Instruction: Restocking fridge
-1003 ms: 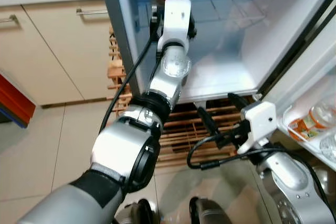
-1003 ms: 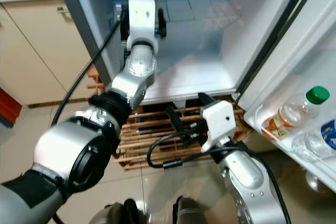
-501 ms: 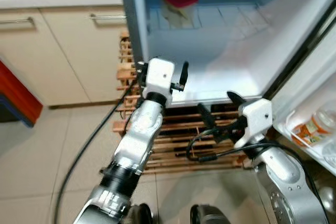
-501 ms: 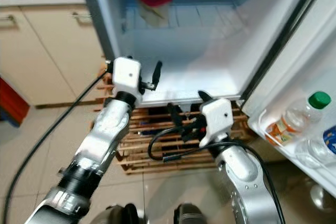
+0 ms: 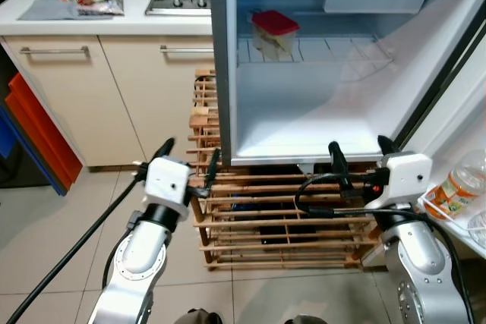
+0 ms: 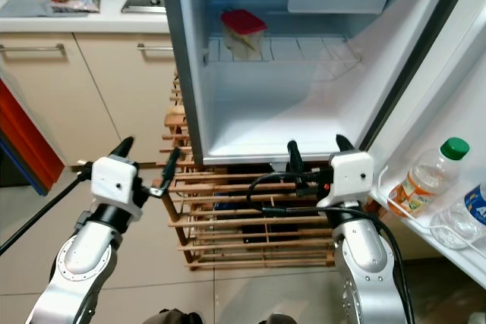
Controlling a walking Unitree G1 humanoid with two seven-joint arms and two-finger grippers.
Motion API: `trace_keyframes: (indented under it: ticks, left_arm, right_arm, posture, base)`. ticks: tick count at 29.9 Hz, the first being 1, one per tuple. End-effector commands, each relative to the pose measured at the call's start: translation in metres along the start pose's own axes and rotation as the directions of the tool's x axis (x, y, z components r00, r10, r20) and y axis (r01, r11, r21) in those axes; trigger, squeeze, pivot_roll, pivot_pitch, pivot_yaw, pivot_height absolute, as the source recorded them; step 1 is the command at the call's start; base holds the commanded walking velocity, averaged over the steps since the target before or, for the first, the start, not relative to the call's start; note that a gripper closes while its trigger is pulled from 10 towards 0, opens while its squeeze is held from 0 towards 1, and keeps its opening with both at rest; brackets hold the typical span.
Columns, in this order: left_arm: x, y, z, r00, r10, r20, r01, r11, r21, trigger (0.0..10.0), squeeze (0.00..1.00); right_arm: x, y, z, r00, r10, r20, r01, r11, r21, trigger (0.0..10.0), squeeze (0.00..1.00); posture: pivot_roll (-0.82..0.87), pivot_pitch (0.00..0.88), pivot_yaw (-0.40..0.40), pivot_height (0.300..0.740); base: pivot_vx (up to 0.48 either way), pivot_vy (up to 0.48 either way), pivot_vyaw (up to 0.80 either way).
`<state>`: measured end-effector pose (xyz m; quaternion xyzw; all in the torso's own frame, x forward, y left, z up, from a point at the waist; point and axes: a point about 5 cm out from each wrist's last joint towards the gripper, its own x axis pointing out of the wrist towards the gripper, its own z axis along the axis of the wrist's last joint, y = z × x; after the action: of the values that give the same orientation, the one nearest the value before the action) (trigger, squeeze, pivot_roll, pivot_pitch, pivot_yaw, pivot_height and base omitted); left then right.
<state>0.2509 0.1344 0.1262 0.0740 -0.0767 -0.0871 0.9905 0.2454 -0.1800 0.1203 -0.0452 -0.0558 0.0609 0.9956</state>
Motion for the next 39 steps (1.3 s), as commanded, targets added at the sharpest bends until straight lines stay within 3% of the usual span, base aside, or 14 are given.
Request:
trace_keyframes:
  ticks: [1,5,10,19,27,39]
  left_arm:
    - [0.010,-0.005,0.007,0.999,0.004,0.039,-0.002,0.999,-0.047,10.0,0.00]
    - [0.022,-0.004,0.015,0.997,0.028,0.068,-0.029,0.999,0.021,10.0,0.00]
    - [0.036,-0.004,0.012,0.996,0.072,0.044,-0.072,0.997,-0.009,10.0,0.00]
    - [0.042,-0.009,0.011,0.996,0.077,0.036,-0.076,0.997,-0.022,10.0,0.00]
    - [0.050,-0.013,0.007,0.998,0.053,0.033,-0.052,0.998,-0.037,10.0,0.00]
    - [0.055,-0.021,0.002,1.000,-0.009,0.030,0.011,0.998,-0.063,10.0,0.00]
  right_arm:
    - [0.009,-0.005,-0.001,0.999,-0.034,0.015,0.034,0.999,-0.002,10.0,0.00]
    - [0.016,-0.002,0.000,0.999,-0.011,0.034,0.011,1.000,-0.002,10.0,0.00]
    - [0.022,0.006,-0.004,0.999,0.050,0.011,-0.050,0.998,0.035,10.0,0.00]
    - [0.022,0.006,-0.011,0.998,0.067,-0.012,-0.067,0.997,0.044,10.0,0.00]
    - [0.020,0.007,-0.024,0.990,0.113,-0.085,-0.110,0.993,0.030,10.0,0.00]
    - [0.018,0.009,-0.029,0.989,0.111,-0.102,-0.111,0.994,0.014,10.0,0.00]
  posture:
    - [-0.17,0.000,0.038,0.740]
    - [-0.17,0.000,0.040,0.740]
    - [-0.18,0.000,0.040,0.740]
    - [-0.19,0.000,0.040,0.740]
    - [-0.20,0.000,0.048,0.740]
    - [-0.21,0.000,0.062,0.740]
  base:
    - [0.000,0.000,0.00]
    - [0.000,0.000,0.00]
    - [-0.190,0.000,0.00]
    - [-0.467,0.000,0.00]
    - [0.000,-0.032,0.00]
    - [0.136,-0.410,0.00]
